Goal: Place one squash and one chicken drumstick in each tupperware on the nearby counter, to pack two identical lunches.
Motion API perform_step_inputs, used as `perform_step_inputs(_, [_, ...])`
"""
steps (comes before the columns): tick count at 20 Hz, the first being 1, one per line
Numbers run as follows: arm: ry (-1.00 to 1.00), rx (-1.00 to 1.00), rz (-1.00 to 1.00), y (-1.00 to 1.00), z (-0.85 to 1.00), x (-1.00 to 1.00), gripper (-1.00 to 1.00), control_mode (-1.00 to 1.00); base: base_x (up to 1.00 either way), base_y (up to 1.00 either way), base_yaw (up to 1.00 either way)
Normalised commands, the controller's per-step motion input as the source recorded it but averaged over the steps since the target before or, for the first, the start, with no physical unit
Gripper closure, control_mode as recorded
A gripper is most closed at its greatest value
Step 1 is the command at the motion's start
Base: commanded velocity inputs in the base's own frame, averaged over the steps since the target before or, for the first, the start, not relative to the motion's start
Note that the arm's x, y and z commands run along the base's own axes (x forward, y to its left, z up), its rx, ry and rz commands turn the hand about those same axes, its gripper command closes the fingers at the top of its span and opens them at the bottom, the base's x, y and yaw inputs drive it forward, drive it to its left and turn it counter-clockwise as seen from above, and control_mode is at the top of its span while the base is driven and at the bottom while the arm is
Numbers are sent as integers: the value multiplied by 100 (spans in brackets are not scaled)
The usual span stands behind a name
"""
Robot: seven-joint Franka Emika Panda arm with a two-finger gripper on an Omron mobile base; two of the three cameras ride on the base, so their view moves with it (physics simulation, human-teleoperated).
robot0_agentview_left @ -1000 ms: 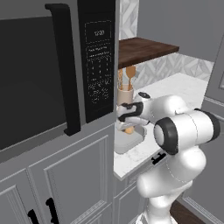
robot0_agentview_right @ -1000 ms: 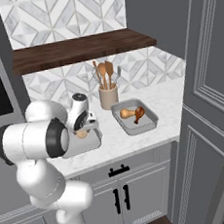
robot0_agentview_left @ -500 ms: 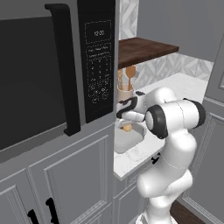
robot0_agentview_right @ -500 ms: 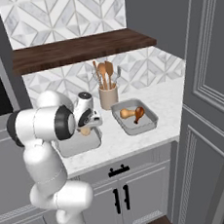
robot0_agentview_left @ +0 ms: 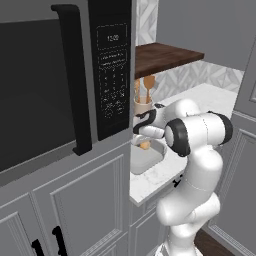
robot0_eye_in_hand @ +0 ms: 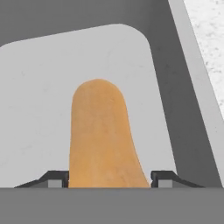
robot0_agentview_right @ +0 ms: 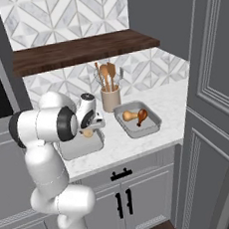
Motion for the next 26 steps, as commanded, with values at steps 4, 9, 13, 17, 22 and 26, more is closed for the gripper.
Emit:
perform_step_inputs(4, [-7, -1, 0, 4, 24, -42, -100, -100, 0, 0, 0])
perform_step_inputs(9, [-8, -1, 0, 3, 44, -51, -100, -100, 0, 0, 0])
perform_step_inputs(13, [-4, -1, 0, 0, 79, -77, -100, -100, 0, 0, 0])
perform_step_inputs(17, [0, -1, -4, -6, 98, -84, -100, -100, 0, 0, 0])
perform_step_inputs(22, [5, -1, -12, -26, 88, -87, -100, -100, 0, 0, 0])
perform_step_inputs(26, [1, -5, -10, -39, 61, -97, -100, -100, 0, 0, 0])
